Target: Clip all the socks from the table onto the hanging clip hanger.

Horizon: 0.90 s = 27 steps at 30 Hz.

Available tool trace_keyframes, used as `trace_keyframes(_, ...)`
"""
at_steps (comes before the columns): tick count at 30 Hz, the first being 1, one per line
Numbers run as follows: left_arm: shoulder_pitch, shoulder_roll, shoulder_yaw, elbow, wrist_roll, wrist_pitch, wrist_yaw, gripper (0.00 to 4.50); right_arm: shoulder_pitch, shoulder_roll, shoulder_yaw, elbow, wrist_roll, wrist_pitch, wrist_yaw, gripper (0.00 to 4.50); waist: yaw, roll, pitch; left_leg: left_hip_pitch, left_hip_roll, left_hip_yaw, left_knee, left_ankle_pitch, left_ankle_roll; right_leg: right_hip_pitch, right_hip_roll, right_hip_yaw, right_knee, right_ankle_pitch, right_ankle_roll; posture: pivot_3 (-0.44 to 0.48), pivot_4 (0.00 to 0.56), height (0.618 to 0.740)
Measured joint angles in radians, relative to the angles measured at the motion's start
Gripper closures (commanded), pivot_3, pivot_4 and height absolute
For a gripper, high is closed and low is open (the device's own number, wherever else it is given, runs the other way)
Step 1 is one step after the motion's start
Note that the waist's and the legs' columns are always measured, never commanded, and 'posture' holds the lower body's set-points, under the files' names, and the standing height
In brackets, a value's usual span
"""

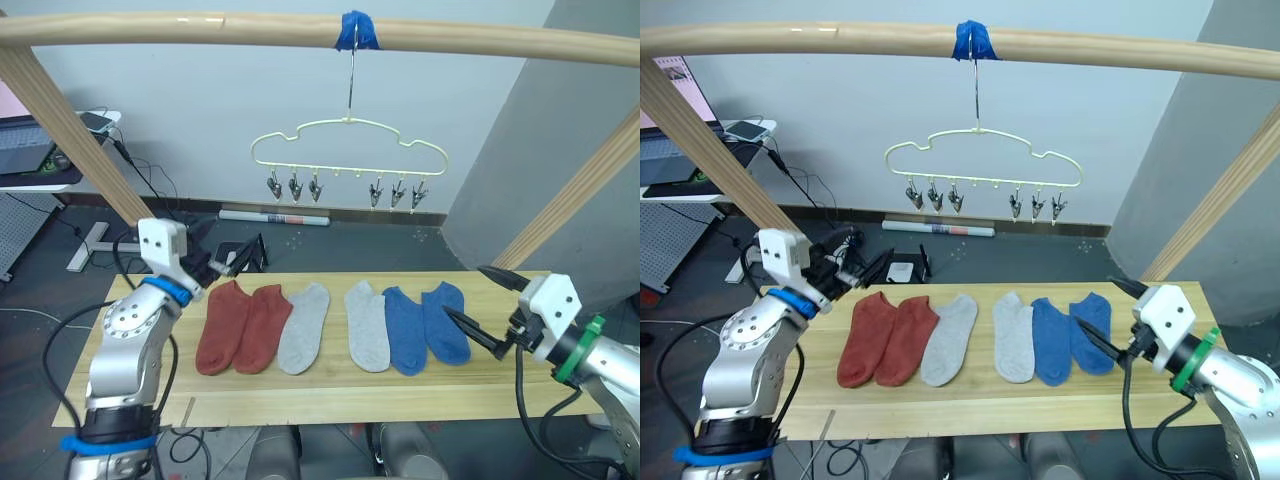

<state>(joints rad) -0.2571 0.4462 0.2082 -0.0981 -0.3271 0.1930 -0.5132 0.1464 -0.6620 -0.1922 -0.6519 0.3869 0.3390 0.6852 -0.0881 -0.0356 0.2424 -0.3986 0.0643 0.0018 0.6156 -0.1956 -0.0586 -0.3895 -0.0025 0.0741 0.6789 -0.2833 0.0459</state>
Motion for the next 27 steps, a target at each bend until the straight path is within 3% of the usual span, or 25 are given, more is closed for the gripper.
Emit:
trace_keyframes(2, -0.021, -0.021, -0.008, 0.000, 0.004, -0.025, 0.007, 0.00, -0.046, 0.006, 0.020, -0.013, 0.020, 0.028, -0.012, 0.03, -0.002, -0.002, 0.011, -0.001, 0.000, 0.000, 0.000, 0.000, 0.000, 0.000, 0.000, 0.000, -0.001, -0.001, 0.001, -0.190, 0.309, 0.732)
trace_keyframes(5, -0.034, -0.055, -0.010, 0.019, 0.005, -0.041, 0.015, 0.57, -0.091, 0.015, 0.031, -0.014, 0.033, 0.063, -0.031, 0.00, 0.000, -0.003, 0.019, -0.002, 0.000, 0.000, -0.001, 0.000, 0.000, -0.001, 0.000, -0.001, -0.001, -0.002, 0.002, -0.194, 0.318, 0.732)
trace_keyframes(12, -0.110, -0.110, -0.030, 0.086, 0.015, -0.069, 0.035, 2.70, -0.162, 0.032, 0.073, -0.033, 0.056, 0.109, -0.053, 0.00, 0.000, -0.005, 0.045, -0.003, 0.000, -0.001, -0.001, 0.000, 0.000, -0.002, -0.001, -0.001, -0.001, -0.002, 0.003, -0.210, 0.333, 0.732)
trace_keyframes(19, -0.159, -0.132, -0.045, 0.162, 0.039, -0.107, 0.055, 2.70, -0.187, 0.037, 0.082, -0.053, 0.068, 0.148, -0.079, 0.00, -0.001, -0.006, 0.062, -0.004, 0.000, 0.000, -0.001, 0.000, 0.000, -0.003, -0.001, -0.001, -0.001, -0.002, 0.003, -0.223, 0.338, 0.732)
trace_keyframes(23, -0.197, -0.141, -0.045, 0.195, 0.054, -0.139, 0.069, 2.70, -0.222, 0.042, 0.097, -0.081, 0.094, 0.181, -0.095, 0.00, -0.001, -0.006, 0.062, -0.018, 0.000, -0.001, 0.000, 0.000, -0.001, -0.018, 0.000, -0.002, 0.001, -0.002, 0.003, -0.225, 0.337, 0.732)
trace_keyframes(27, -0.211, -0.147, -0.045, 0.228, 0.054, -0.143, 0.069, 2.70, -0.255, 0.042, 0.098, -0.090, 0.109, 0.204, -0.103, 0.00, -0.001, -0.006, 0.062, -0.019, 0.000, -0.001, 0.000, 0.000, -0.001, -0.018, -0.001, -0.002, 0.000, -0.002, 0.003, -0.225, 0.336, 0.732)
